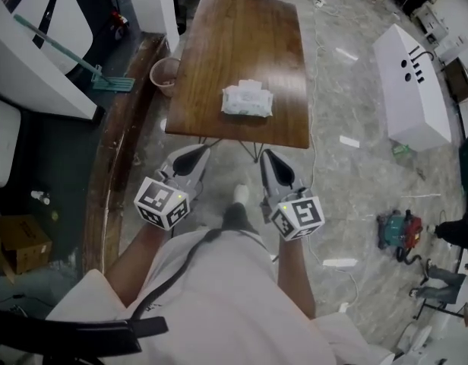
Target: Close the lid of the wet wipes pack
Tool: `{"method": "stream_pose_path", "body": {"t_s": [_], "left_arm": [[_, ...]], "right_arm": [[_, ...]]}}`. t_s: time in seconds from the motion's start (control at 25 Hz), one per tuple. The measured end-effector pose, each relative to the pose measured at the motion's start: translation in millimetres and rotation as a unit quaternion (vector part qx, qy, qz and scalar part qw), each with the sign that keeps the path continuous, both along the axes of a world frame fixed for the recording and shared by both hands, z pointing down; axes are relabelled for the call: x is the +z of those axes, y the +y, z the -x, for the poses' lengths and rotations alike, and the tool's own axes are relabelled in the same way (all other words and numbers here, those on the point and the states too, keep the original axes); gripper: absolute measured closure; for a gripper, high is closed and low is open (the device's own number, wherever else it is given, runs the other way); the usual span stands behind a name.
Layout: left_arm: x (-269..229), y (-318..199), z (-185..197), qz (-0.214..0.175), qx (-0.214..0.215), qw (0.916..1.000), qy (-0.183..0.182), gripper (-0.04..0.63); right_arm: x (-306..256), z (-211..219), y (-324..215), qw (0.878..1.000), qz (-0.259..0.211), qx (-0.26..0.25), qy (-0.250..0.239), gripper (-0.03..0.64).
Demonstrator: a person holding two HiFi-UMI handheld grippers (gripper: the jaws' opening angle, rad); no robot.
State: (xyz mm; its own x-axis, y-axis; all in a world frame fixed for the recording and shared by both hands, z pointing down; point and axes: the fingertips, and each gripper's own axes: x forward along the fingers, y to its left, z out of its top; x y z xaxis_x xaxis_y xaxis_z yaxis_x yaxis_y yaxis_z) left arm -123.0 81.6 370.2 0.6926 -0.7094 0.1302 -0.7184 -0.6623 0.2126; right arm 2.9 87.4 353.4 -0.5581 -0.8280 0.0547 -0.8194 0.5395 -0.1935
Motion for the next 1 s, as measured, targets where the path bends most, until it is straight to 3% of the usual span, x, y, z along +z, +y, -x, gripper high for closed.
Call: {"method": "stream_pose_path", "body": {"t_s": [0.48, 1.0], "left_arm": [[-3.7, -109.4, -71.8, 0.001, -0.047, 0.9989, -0.003, 0.592], [6.9, -171.1, -107.2, 0.010, -0.102, 0.9946, -0.012, 0.592]], "right_arm": [[0.7, -47.4, -118.6, 0.996, 0.008, -0.084, 0.006, 0.607], [19.8, -77.7, -185.8, 0.987, 0.024, -0.161, 0.003, 0.607]]}}
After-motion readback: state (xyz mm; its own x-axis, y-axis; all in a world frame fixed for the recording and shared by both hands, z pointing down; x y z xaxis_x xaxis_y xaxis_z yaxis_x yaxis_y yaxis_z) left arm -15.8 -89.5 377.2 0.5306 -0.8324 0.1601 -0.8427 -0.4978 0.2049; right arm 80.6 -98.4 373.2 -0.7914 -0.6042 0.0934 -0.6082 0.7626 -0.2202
